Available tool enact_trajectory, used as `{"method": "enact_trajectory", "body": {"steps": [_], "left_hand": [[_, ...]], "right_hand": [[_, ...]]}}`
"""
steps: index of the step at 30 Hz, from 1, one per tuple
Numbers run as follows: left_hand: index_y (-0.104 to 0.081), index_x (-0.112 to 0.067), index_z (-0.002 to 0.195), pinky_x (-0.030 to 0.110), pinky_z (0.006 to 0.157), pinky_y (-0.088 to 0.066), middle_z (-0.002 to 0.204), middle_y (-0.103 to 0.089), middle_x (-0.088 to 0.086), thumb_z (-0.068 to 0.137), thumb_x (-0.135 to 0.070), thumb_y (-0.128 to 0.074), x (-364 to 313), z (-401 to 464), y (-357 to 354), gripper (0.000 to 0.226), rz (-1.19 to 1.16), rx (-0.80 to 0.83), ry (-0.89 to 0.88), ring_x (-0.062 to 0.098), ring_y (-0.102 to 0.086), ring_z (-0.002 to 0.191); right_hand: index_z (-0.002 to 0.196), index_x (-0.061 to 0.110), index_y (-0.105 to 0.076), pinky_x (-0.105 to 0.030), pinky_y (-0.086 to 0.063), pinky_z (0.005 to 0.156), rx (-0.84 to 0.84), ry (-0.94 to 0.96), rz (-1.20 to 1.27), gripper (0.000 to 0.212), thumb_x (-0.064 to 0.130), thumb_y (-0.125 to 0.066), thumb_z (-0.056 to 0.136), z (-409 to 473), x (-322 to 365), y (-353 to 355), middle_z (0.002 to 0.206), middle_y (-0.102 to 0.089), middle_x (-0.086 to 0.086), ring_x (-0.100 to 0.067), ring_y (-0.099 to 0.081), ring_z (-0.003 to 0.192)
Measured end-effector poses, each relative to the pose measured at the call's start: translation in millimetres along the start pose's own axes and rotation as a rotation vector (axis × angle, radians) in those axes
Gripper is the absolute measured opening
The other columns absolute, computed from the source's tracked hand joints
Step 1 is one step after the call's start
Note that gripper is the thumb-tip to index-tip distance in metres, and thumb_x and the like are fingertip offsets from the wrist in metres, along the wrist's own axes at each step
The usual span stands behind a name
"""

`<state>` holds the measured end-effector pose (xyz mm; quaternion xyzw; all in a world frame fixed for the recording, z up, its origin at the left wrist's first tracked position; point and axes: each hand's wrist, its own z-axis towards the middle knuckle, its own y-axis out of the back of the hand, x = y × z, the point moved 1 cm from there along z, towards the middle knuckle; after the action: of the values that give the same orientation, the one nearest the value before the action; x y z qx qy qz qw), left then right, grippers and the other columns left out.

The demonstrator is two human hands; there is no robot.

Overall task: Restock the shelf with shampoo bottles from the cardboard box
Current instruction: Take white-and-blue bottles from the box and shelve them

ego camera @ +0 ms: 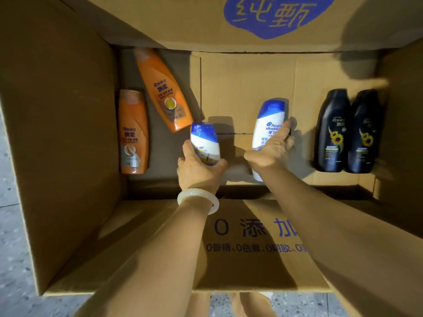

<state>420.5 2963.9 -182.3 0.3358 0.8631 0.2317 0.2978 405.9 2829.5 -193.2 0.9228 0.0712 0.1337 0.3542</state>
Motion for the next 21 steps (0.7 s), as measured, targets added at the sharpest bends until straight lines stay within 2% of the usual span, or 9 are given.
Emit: {"method": "enact_trajectory", "body": {"steps": [2,5,7,9,12,15,17,19,21], "left_hand": [[-0.036,-0.023,0.128,0.026,0.076,-0.035,0.101,-0.050,0.002,0.071,-0.030,-0.071,-14,-7,4,0.067,-0.064,0.019,-0.070,0.018,-0.045,0.094],[-0.034,-0.026,0.132,0.025,0.081,-0.038,0.103,-0.048,0.001,0.070,-0.034,-0.071,-42,-23,23,0.073,-0.130,0.012,-0.170,0.017,-0.048,0.094],[-0.033,-0.032,0.129,0.035,0.089,-0.048,0.109,-0.053,0.001,0.062,-0.046,-0.067,-65,-38,45,0.077,-0.169,0.016,-0.250,0.019,-0.056,0.097],[-0.036,-0.034,0.123,0.041,0.086,-0.051,0.106,-0.060,-0.003,0.053,-0.054,-0.062,-90,-58,73,0.077,-0.226,0.014,-0.316,0.022,-0.061,0.096],[-0.042,-0.029,0.121,0.021,0.076,-0.051,0.083,-0.061,-0.020,0.055,-0.045,-0.068,-130,-93,121,0.073,-0.334,0.019,-0.366,0.000,-0.062,0.075],[-0.041,-0.024,0.108,0.002,0.057,-0.041,0.076,-0.057,-0.021,0.058,-0.032,-0.075,-173,-138,176,0.061,-0.366,0.022,-0.439,-0.008,-0.057,0.062],[-0.037,-0.023,0.106,0.008,0.060,-0.044,0.081,-0.057,-0.019,0.056,-0.025,-0.079,-201,-170,215,0.065,-0.386,0.047,-0.488,-0.001,-0.058,0.067],[-0.037,-0.021,0.108,0.019,0.067,-0.048,0.084,-0.056,-0.020,0.053,-0.019,-0.080,-228,-205,257,0.070,-0.436,0.046,-0.546,0.003,-0.059,0.071],[-0.037,-0.023,0.103,0.021,0.067,-0.048,0.083,-0.056,-0.019,0.049,-0.019,-0.076,-257,-245,304,0.066,-0.500,0.011,-0.605,-0.006,-0.057,0.069]], "right_hand": [[0.147,0.014,-0.001,-0.032,-0.033,0.103,0.047,-0.001,0.084,0.103,0.009,-0.071,0.071,-7,2,14,0.146,-0.021,-0.012,-0.029,-0.026,0.136],[0.134,0.007,-0.027,-0.021,-0.036,0.080,0.046,0.080,0.237,0.080,0.006,-0.071,0.067,-32,13,45,0.115,-0.035,-0.005,-0.024,-0.046,0.112],[0.124,0.007,-0.033,-0.006,-0.033,0.069,0.049,0.182,0.312,0.066,-0.001,-0.068,0.069,-57,26,76,0.097,-0.034,0.007,-0.005,-0.047,0.090],[0.113,0.016,-0.032,0.004,-0.031,0.060,0.062,0.279,0.378,0.058,-0.008,-0.065,0.071,-83,39,109,0.086,-0.037,0.016,0.014,-0.044,0.075],[0.109,0.022,-0.032,-0.003,-0.038,0.052,0.040,0.316,0.468,0.058,-0.006,-0.064,0.069,-125,64,159,0.083,-0.052,0.004,0.006,-0.052,0.059],[0.124,0.019,-0.032,0.000,-0.038,0.054,-0.021,0.356,0.520,0.071,-0.001,-0.067,0.066,-176,92,213,0.097,-0.056,-0.001,0.001,-0.052,0.068],[0.130,0.017,-0.030,-0.004,-0.041,0.063,-0.066,0.400,0.557,0.080,0.004,-0.071,0.063,-216,110,252,0.108,-0.057,-0.002,-0.008,-0.056,0.075],[0.131,0.018,-0.030,-0.016,-0.045,0.073,-0.104,0.472,0.590,0.086,0.012,-0.071,0.056,-258,130,292,0.114,-0.056,-0.004,-0.015,-0.058,0.082],[0.127,0.018,-0.031,-0.009,-0.046,0.066,-0.117,0.568,0.656,0.084,0.010,-0.072,0.054,-305,155,335,0.110,-0.054,-0.004,-0.011,-0.057,0.079]]}}
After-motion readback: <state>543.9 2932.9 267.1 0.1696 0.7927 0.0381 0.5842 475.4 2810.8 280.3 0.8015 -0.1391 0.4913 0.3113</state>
